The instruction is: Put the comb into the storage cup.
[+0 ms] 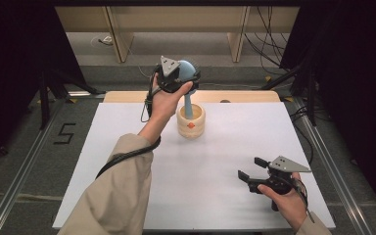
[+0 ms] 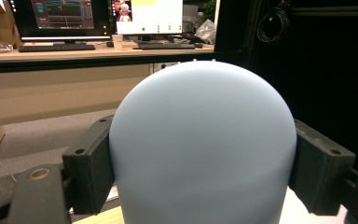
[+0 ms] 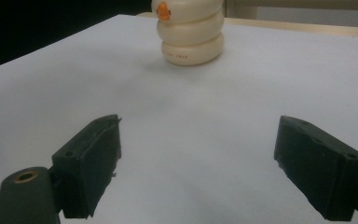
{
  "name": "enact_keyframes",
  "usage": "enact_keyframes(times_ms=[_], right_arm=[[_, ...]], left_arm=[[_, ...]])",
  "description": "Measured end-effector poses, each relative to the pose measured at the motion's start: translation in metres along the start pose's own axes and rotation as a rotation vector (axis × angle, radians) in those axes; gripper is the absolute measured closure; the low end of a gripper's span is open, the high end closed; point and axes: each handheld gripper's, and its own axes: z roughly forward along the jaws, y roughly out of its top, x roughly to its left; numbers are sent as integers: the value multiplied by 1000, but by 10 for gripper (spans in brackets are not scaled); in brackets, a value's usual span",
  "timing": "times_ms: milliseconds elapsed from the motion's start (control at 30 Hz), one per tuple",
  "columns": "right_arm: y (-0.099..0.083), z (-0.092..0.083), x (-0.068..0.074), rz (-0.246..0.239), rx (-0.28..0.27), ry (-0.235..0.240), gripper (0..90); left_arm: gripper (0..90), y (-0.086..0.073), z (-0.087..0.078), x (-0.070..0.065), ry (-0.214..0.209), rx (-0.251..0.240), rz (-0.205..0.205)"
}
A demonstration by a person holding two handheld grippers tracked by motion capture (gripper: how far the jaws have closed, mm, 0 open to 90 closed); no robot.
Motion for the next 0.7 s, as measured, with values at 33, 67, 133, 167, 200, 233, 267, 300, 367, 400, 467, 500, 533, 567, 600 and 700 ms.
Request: enact_keyframes(times_ms=[33,67,133,167,200,233,267,300,367,400,467,500,533,567,600,700], right_arm=[[0,0,0,1,-1,0,156],[0,0,0,0,-1,0,155],[0,0,0,-1,-1,1,156],[0,0,0,0,0,0,155],[0,0,0,0,-1,0,155],[0,0,0,0,-1,1,155],[0,0,0,0,-1,0,155],[0,0,0,0,0,1,155],[0,0,0,-1,0,1,156],[0,0,0,-1,0,2,156],[0,0,0,-1,0,1,155],[0,0,0,-1,0,2,156],[0,0,0,-1,0,2,155],[0,0,0,-3,1,2,155],[0,0,0,-3,1,2,156],[0,0,0,-2,0,2,155]], left_arm=[[195,0,0,0,0,0,1],[196,0,0,0,0,0,1],[196,-1,0,-1,-1,1,1],[195,-1,1,-1,0,1,2],[196,-1,1,-1,-1,2,2],[195,-2,1,-1,-1,2,2],[195,-2,1,0,-1,3,2],[195,-2,1,0,0,3,2],[196,-3,1,-1,0,4,3],[196,-3,1,-1,-1,7,6],[195,-4,1,-1,0,8,5],[196,-4,1,-1,0,8,4],[196,-4,2,-1,0,7,1],[196,-5,2,-1,0,7,2],[196,-5,2,-1,-1,9,4],[195,-6,2,-1,-1,12,5]])
